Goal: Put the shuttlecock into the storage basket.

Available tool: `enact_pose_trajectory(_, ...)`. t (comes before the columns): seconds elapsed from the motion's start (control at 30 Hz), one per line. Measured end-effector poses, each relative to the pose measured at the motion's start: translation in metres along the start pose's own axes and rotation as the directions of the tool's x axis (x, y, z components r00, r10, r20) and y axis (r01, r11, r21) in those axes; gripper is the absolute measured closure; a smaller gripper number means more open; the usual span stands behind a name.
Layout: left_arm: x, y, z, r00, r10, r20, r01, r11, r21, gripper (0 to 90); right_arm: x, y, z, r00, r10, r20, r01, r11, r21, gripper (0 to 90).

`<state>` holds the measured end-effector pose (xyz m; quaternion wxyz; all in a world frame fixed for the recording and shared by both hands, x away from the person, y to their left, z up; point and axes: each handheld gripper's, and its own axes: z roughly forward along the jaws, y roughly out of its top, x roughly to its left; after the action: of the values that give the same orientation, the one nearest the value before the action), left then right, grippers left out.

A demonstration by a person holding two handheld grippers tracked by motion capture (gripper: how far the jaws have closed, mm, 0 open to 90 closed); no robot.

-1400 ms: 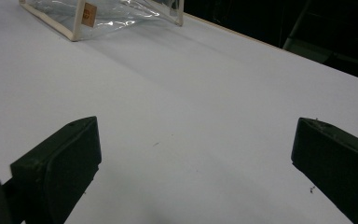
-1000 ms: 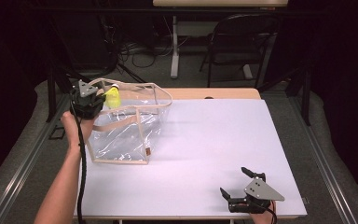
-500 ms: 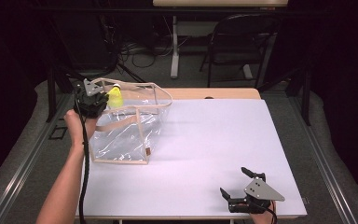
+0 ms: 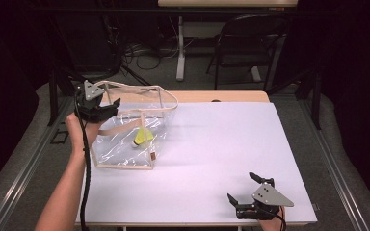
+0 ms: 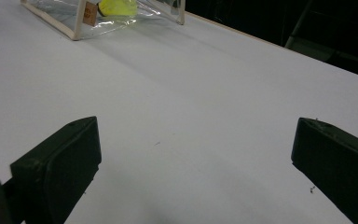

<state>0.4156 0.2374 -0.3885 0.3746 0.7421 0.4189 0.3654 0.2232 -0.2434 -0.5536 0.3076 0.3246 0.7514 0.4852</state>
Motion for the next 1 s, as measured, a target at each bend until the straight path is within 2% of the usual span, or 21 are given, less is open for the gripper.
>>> enact_pose_trajectory(0.03, -0.001, -0.001, -0.002, 0.9997, -0.002, 0.026, 0.002, 1.0, -0.005, 30.9, 0.0, 0.0, 0.0, 1.0, 0.003, 0.001, -0.003, 1.0, 0.0, 1.0)
enact_pose_trajectory(0.27, -0.009, -0.005, -0.008, 0.9979, 0.02, 0.062, -0.019, 0.9998, -0.01, 16.5, -0.001, -0.001, -0.001, 1.0, 0.008, 0.0, -0.008, 1.0, 0.0, 1.0)
enact_pose_trajectory(0.6, -0.028, -0.016, -0.018, 0.9942, 0.043, 0.099, -0.04, 0.9986, -0.036, 8.8, -0.004, -0.004, -0.003, 0.9998, 0.022, -0.001, -0.022, 0.9998, 0.002, 1.0)
enact_pose_trajectory(0.8, -0.038, -0.023, -0.018, 0.9926, 0.047, 0.112, -0.043, 0.9984, -0.036, 2.3, -0.005, -0.005, -0.006, 0.9995, 0.032, 0.003, -0.032, 0.9995, 0.004, 1.0)
enact_pose_trajectory(1.0, -0.046, -0.03, -0.021, 0.9917, 0.047, 0.12, -0.041, 0.9979, -0.05, 0.1, -0.006, -0.005, -0.007, 0.9995, 0.033, 0.003, -0.033, 0.9995, 0.003, 1.0)
